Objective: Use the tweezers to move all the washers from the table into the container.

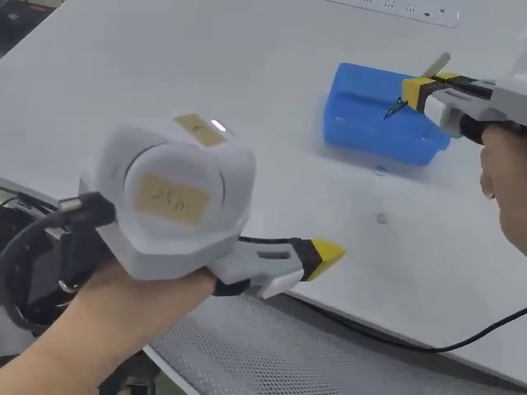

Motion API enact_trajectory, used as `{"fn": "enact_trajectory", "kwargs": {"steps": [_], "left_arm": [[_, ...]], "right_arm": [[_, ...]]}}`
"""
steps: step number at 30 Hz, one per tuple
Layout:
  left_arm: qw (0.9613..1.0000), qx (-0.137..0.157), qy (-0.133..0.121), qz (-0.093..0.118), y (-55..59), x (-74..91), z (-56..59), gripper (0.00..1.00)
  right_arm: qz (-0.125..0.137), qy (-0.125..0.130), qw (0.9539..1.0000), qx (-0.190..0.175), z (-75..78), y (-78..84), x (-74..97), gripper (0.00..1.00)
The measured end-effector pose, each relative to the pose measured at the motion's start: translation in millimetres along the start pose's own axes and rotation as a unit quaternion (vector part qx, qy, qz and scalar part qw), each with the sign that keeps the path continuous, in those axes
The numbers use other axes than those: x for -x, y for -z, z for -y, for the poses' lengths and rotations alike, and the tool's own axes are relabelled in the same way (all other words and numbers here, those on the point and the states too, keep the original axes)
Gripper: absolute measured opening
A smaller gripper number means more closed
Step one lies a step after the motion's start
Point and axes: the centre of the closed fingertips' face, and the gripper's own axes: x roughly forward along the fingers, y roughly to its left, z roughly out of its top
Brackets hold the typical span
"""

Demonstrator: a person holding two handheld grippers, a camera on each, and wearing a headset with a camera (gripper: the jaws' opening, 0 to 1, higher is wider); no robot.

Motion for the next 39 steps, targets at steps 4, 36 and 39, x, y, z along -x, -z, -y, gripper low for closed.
{"fn": "enact_trajectory", "kwargs": {"steps": [4,36,39], "left_arm": [[1.0000,0.002,-0.003,-0.003,2.9,0.5,-0.2,0.99],[0.9998,0.011,-0.009,-0.012,6.1,-4.9,-4.9,0.98],[0.9998,0.011,-0.009,-0.012,6.3,-4.8,-4.4,0.98]], "right_arm": [[-0.019,-0.009,0.9998,-0.008,-8.3,15.4,3.5,0.02],[-0.072,0.016,0.9973,-0.006,0.8,70.1,-7.3,0.03],[-0.071,0.018,0.9973,-0.005,1.1,70.8,-6.0,0.03]]}}
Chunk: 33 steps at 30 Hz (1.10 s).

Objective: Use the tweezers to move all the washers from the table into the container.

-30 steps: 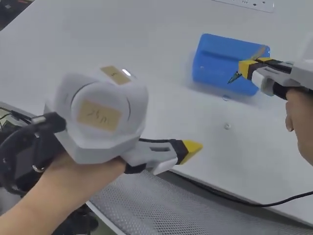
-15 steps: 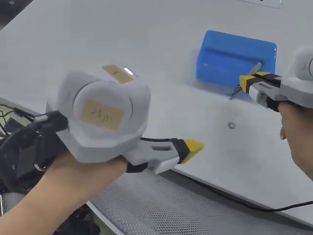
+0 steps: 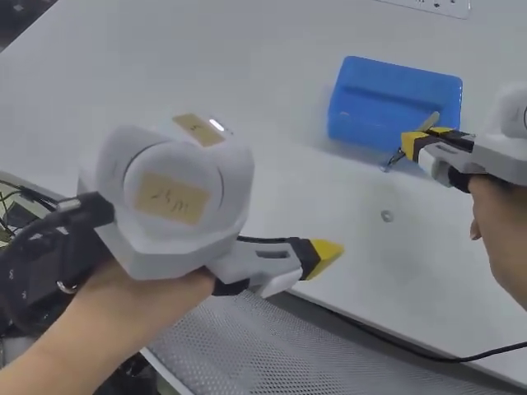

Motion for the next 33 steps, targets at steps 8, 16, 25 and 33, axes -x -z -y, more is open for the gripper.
{"fn": "enact_trajectory", "kwargs": {"steps": [8,16,25,33], "left_arm": [[1.0000,0.000,-0.002,-0.002,3.5,2.1,-0.4,0.98],[1.0000,0.002,-0.004,-0.001,4.5,3.1,0.7,0.98],[1.0000,0.000,-0.004,-0.002,5.4,4.9,2.4,0.98],[1.0000,0.001,-0.005,-0.002,6.8,5.9,2.6,0.98]], "right_arm": [[-0.004,0.000,1.0000,-0.005,-0.3,0.5,1.0,0.03],[-0.004,0.003,1.0000,0.003,-0.2,3.6,3.1,0.03],[0.002,0.008,0.9998,-0.017,2.8,1.4,0.5,0.03],[0.005,0.013,0.9998,-0.010,7.7,0.1,-3.3,0.03]]}}
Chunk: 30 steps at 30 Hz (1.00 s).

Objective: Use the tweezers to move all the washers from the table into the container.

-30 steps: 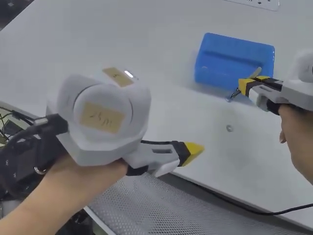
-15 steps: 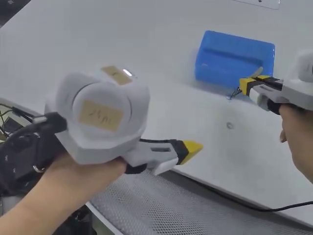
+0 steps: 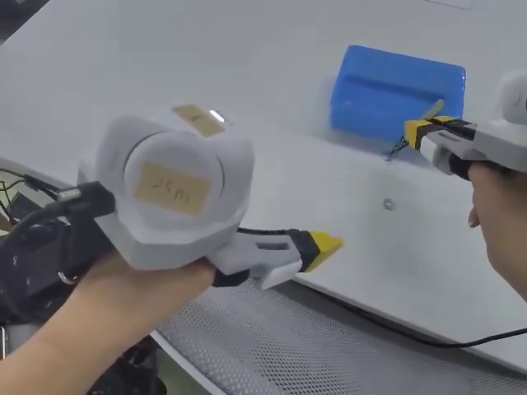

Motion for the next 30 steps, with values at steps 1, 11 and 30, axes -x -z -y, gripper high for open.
{"fn": "enact_trajectory", "kwargs": {"steps": [1,11,30], "left_arm": [[1.0000,0.000,0.000,0.000,0.3,0.0,0.1,0.98],[1.0000,0.002,-0.002,0.002,-0.3,0.0,-3.7,0.98],[1.0000,-0.001,0.002,0.005,-3.1,-2.0,-8.2,0.98]], "right_arm": [[-0.001,-0.001,1.0000,0.000,1.0,-0.2,-1.6,0.03],[-0.005,-0.005,0.9998,-0.017,-0.5,4.3,4.0,0.03],[-0.010,0.000,0.9996,-0.028,-8.6,10.5,10.9,0.03]]}}
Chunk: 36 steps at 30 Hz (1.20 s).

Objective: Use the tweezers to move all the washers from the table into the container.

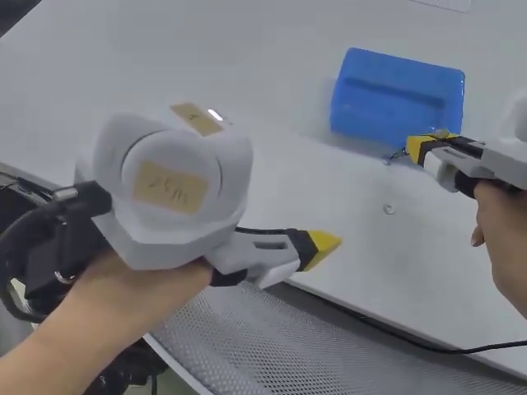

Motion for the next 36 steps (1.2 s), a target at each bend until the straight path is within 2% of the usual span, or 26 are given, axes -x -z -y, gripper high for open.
{"fn": "enact_trajectory", "kwargs": {"steps": [8,16,21,24,31,36], "left_arm": [[1.0000,0.000,0.000,0.000,0.1,1.4,-2.0,0.98],[1.0000,0.002,-0.004,0.002,0.2,2.6,-5.1,0.98],[1.0000,0.004,-0.005,0.000,2.9,3.4,-5.2,0.98],[1.0000,0.005,-0.004,0.000,3.8,3.8,-4.6,0.98],[1.0000,0.005,-0.004,0.003,3.3,4.1,-5.2,0.98],[1.0000,0.004,-0.004,0.003,3.1,4.4,-4.5,0.97]], "right_arm": [[-0.001,0.000,1.0000,-0.005,-2.2,-1.3,0.3,0.03],[-0.011,0.001,0.9999,0.009,-5.3,-0.2,-0.9,0.03],[-0.015,0.006,0.9998,0.013,-3.0,0.6,1.2,0.02],[-0.021,0.004,0.9998,0.003,-2.3,2.9,3.9,0.02],[-0.025,0.008,0.9996,0.014,0.4,1.4,10.7,0.02],[-0.055,0.017,0.9983,0.002,4.2,2.4,11.9,0.02]]}}
